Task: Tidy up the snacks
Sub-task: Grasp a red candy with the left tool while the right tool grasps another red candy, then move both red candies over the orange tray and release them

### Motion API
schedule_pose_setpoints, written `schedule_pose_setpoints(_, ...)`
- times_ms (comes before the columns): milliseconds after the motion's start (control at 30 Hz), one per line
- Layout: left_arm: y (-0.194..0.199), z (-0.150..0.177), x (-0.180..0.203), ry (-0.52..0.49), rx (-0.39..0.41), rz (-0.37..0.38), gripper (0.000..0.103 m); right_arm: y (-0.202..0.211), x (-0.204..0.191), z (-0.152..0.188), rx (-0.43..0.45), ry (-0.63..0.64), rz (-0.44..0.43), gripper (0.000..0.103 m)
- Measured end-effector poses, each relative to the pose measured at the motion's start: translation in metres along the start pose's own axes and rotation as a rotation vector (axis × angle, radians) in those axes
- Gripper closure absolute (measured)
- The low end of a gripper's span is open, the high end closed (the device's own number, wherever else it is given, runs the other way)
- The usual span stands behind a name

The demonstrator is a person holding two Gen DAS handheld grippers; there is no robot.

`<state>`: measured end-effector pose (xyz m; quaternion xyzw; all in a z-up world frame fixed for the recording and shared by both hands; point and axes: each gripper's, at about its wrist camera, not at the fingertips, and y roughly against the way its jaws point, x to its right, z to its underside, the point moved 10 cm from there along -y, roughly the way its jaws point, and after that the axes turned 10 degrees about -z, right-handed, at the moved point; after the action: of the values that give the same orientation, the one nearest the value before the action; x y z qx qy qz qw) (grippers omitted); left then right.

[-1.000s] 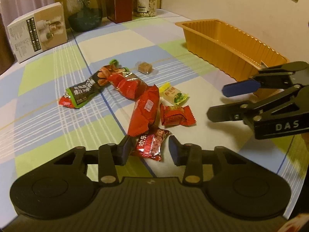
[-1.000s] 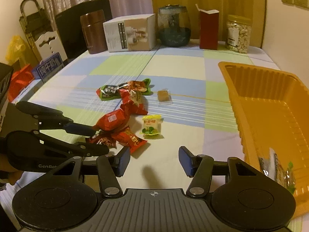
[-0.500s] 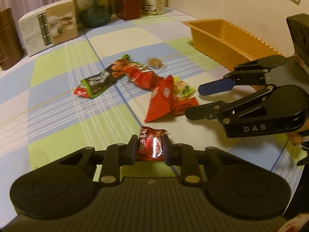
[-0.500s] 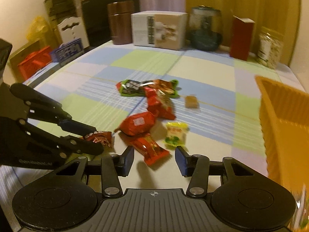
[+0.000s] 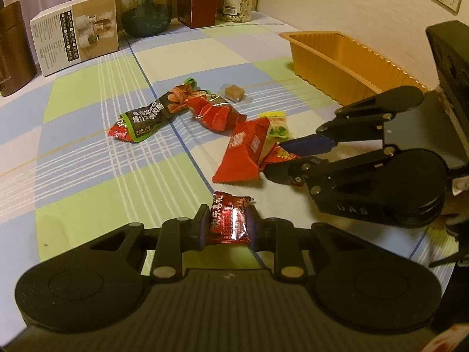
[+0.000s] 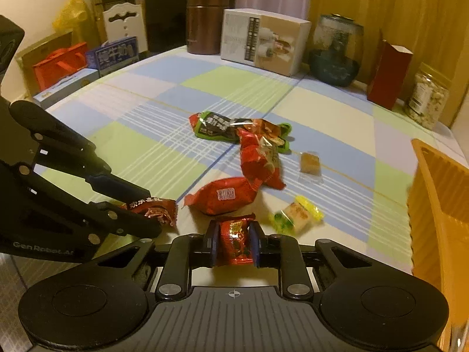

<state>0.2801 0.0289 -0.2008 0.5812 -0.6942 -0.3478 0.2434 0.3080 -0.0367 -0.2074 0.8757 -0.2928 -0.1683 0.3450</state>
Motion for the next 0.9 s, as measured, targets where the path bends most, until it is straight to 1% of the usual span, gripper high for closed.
schedule_pose_setpoints(167,0.010,-0.001,0.010,0.019,0.024,0.006,0.080,0.021,0.000,0.002,0.032,-0.057,0.032,0.081)
schedule_pose_setpoints(400,0.032,-0.010,0.024,0.042,0.083,-0.012,0.080,0.069,0.007,0.004,0.117,-0.169,0.101,0.081)
schedule_pose_setpoints(633,0.055,-0.020,0.047,0.065,0.126,-0.019,0.080,0.122,0.021,0.009,0.209,-0.249,0.205,0.081)
schedule_pose_setpoints(767,0.067,-0.029,0.067,0.088,0.145,-0.001,0.080,0.153,0.031,0.016,0.258,-0.289,0.266,0.081)
schedule_pose_setpoints(900,0.075,-0.046,0.091,0.100,0.166,0.026,0.080,0.184,0.049,0.022,0.301,-0.311,0.341,0.081)
